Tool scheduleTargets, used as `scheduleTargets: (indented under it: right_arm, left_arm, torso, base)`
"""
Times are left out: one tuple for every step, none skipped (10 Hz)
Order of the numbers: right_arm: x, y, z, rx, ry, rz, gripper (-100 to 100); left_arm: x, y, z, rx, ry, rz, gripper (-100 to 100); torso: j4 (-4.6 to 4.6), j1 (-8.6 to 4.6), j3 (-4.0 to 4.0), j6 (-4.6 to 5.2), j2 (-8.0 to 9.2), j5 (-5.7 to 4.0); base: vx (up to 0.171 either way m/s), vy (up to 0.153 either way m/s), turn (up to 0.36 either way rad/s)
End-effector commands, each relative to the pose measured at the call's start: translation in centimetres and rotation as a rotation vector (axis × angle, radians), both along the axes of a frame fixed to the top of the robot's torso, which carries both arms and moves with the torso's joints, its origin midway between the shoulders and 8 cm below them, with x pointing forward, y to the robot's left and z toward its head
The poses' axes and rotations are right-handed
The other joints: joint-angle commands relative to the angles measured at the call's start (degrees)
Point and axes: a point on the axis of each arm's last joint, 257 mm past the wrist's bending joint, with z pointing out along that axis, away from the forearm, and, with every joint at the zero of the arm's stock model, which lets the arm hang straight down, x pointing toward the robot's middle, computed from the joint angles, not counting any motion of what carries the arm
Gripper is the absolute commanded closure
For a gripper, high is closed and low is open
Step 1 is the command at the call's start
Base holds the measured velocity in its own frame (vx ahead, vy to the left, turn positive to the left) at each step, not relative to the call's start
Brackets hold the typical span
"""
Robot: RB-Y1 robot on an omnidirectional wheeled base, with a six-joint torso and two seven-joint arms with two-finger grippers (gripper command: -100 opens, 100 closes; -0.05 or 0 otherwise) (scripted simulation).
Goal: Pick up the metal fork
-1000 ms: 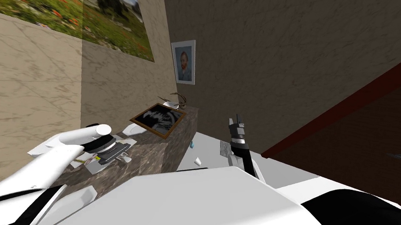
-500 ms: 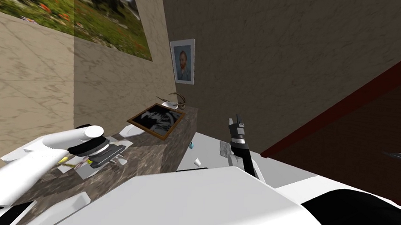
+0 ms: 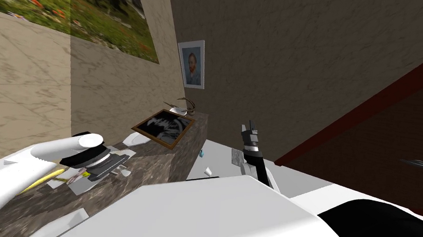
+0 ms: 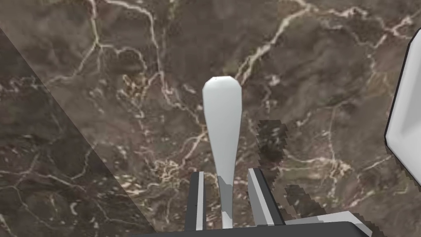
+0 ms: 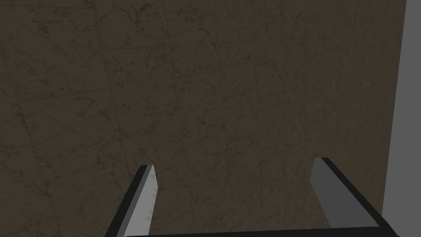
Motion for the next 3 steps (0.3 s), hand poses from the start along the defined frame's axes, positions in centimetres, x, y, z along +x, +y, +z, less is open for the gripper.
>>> scheduleTargets:
  right_arm:
    - [0.0,0.0,0.0,0.0,0.0,0.0,0]
    - [0.0,0.0,0.0,0.0,0.0,0.0,0]
    - [0.0,0.0,0.0,0.0,0.0,0.0,0]
  left_arm:
    - [-0.62,-0.14,0.18,-0.008,0.005,0.001,100]
    - [-0.41,-0.01,0.16,-0.005,0.003,0.001,100]
    - [-0.45,-0.03,0.17,-0.006,0.003,0.001,0]
  torso:
    - [0.0,0.0,0.0,0.0,0.0,0.0]
    - [0.01,-0.01,0.02,0.01,0.02,-0.01]
    - [0.02,-0.01,0.03,0.02,0.04,-0.01]
  base:
    - [0.017,-0.005,-0.02]
    - [0.007,-0.002,0.0]
    - [0.0,0.0,0.0]
